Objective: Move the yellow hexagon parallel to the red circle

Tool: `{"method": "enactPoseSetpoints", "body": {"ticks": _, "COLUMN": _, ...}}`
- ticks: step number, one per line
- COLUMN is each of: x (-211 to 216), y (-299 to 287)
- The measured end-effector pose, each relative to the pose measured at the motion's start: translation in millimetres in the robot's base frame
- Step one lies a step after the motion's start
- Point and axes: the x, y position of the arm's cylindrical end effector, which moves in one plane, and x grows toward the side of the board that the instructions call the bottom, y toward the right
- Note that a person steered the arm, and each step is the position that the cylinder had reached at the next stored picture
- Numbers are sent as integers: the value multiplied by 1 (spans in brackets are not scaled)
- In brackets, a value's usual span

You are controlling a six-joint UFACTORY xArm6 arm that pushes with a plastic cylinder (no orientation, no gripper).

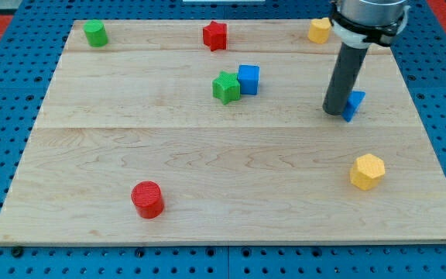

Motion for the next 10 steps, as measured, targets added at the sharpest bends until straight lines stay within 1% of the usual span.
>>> {"method": "enactPoseSetpoints", "body": {"ticks": 1, "x": -13, "y": -60}}
{"method": "enactPoseSetpoints", "body": {"ticks": 2, "x": -35, "y": -69}}
{"method": "enactPoseSetpoints", "body": {"ticks": 3, "x": -64, "y": -56}}
{"method": "enactPoseSetpoints", "body": {"ticks": 5, "x": -84, "y": -49}}
{"method": "enactPoseSetpoints", "body": {"ticks": 6, "x": -85, "y": -61}}
{"method": "enactPoseSetpoints", "body": {"ticks": 7, "x": -103, "y": -61}}
{"method": "enactPoseSetpoints", "body": {"ticks": 8, "x": -103, "y": -84}}
{"method": "enactPoseSetpoints", "body": {"ticks": 9, "x": -106, "y": -84}}
{"method": "enactPoseSetpoints", "body": {"ticks": 10, "x": -81, "y": -97}}
